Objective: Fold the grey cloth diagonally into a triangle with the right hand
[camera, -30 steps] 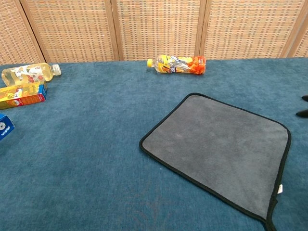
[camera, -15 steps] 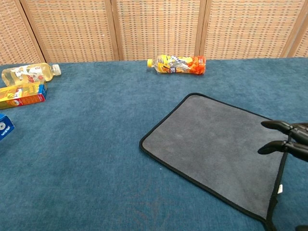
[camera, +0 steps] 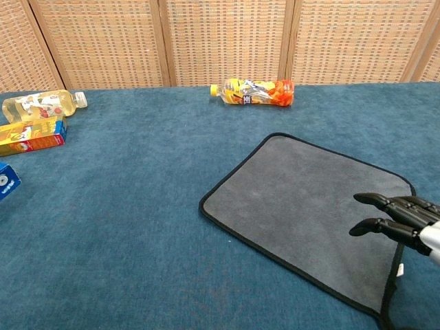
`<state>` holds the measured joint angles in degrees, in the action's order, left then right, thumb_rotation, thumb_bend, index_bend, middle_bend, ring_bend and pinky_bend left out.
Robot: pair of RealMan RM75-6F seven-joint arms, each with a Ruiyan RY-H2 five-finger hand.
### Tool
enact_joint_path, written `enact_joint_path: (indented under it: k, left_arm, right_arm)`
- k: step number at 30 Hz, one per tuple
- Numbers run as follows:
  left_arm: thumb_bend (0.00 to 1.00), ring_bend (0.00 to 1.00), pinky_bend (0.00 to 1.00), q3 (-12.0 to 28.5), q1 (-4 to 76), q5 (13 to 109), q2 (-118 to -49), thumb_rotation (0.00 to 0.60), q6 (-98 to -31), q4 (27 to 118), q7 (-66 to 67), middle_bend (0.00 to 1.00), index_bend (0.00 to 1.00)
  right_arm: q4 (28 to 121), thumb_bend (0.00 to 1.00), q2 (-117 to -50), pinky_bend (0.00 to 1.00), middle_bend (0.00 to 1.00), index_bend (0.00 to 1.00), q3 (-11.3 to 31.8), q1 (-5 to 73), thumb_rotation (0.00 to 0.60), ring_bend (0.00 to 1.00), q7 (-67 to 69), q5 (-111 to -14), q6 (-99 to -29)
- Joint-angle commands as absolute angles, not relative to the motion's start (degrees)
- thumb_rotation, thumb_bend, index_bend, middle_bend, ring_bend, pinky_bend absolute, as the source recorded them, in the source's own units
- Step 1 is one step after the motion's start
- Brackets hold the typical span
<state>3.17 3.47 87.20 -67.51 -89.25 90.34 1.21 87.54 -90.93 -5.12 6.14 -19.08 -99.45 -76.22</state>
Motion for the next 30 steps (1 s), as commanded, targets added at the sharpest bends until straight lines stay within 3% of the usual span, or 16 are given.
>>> enact_joint_path:
  k: [1, 30]
  left_arm:
    - [0.15, 0.0, 0.0, 3.2, 3.5, 87.2, -67.6, 0.6, -89.2, 90.3, 1.3, 0.0, 0.0]
    - [0.15, 0.0, 0.0, 3.2, 3.7, 86.9, -67.8, 0.6, -88.9, 90.1, 1.6, 0.0, 0.0]
  right_arm:
    - [86.7, 0.11, -91.7, 0.0, 0.0, 0.2, -5.0, 6.3, 0.6, 0.0, -18.8, -98.6, -75.6]
    - [83.8, 0.11, -97.4, 0.0, 0.0, 0.18, -3.5, 8.3, 0.6, 0.0, -18.3, -93.9, -73.0]
